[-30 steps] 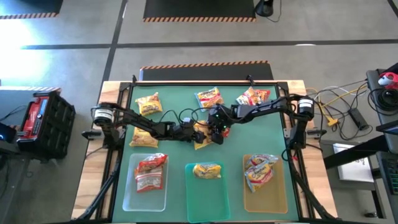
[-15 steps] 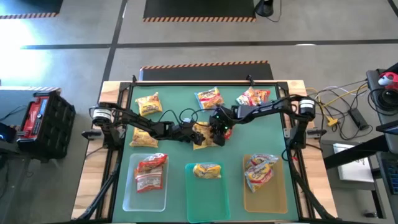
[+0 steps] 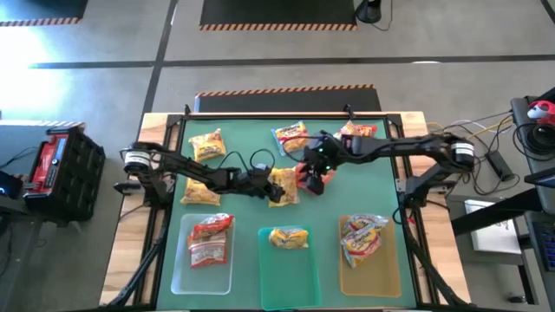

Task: Sort Maruchan noodles
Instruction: Put the yellow noodle pack into green bin

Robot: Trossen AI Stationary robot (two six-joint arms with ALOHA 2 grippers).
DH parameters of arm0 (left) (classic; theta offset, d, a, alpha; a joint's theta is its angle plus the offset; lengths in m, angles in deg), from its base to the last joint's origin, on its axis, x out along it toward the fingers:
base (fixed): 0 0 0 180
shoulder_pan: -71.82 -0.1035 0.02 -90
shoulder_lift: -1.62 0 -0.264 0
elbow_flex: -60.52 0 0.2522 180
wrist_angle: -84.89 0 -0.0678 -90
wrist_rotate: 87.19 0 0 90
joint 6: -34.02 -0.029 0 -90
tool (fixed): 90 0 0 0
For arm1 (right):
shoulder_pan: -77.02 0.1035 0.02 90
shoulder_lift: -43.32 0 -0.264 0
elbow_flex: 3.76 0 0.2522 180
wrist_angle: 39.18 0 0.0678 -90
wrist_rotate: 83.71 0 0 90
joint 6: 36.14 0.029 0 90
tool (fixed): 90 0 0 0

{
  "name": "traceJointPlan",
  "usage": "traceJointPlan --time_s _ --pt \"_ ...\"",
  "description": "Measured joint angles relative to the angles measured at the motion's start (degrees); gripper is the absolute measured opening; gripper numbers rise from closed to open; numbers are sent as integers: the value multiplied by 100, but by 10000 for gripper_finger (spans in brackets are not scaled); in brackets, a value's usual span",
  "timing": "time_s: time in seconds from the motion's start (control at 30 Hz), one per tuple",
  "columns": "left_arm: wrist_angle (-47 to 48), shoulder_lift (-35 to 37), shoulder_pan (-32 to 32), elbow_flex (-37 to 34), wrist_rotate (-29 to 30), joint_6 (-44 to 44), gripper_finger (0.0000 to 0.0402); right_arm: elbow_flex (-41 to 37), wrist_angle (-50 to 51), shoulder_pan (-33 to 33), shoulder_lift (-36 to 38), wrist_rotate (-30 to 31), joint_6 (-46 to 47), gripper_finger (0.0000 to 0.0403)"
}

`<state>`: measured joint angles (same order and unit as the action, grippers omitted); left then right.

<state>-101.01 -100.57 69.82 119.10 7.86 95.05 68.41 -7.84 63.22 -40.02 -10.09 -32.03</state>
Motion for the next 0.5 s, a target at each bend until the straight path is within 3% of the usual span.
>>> traceJointPlan --time_s 0.23,0.5 --pt "-61 524 2 4 -218 -767 136 -2 367 4 564 32 108 160" --pt "-59 1277 304 186 -1747 -1793 132 -21 1447 4 668 444 35 160"
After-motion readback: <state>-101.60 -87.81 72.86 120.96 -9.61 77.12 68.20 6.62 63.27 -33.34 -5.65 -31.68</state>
